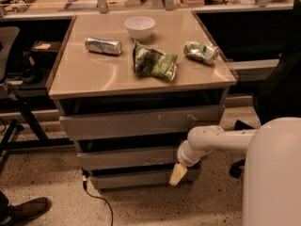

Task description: Open middle drawer

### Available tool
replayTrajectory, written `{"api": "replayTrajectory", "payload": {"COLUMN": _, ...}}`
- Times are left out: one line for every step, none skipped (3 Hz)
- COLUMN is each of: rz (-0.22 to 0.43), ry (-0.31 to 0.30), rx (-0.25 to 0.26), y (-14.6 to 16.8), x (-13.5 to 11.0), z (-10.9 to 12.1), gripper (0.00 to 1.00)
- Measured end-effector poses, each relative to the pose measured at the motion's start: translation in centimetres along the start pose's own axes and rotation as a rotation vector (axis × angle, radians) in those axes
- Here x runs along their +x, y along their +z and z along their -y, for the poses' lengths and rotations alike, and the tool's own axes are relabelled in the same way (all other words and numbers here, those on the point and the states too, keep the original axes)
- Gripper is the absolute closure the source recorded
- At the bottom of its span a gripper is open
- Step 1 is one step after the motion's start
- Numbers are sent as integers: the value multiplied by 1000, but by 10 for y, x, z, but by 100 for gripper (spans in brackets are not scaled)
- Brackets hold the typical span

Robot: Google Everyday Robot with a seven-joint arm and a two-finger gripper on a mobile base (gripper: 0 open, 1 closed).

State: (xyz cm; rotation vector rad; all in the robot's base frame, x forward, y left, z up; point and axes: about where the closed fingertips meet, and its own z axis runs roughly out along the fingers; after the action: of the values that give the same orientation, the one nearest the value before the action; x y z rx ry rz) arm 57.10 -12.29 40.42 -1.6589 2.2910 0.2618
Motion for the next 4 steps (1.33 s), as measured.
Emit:
{"api": "replayTrajectory", "payload": {"rz": -15, "ry": 32, "rx": -27, "y": -8, "x": 3, "z": -11, "gripper": 0}}
{"api": "replayTrajectory", "payload": {"rz": -24, "ry": 71, "rx": -56, "y": -20, "x": 10, "z": -29, "gripper": 0}}
{"api": "replayTrajectory", "payload": {"rz": -40, "ry": 163, "rx": -119, "y": -49, "x": 29, "z": -74, "gripper": 0}}
{"api": "replayTrajectory", "payload": {"rz": -60, "ry": 232, "rx": -158, "y": -70, "x": 47, "z": -108, "gripper": 0}}
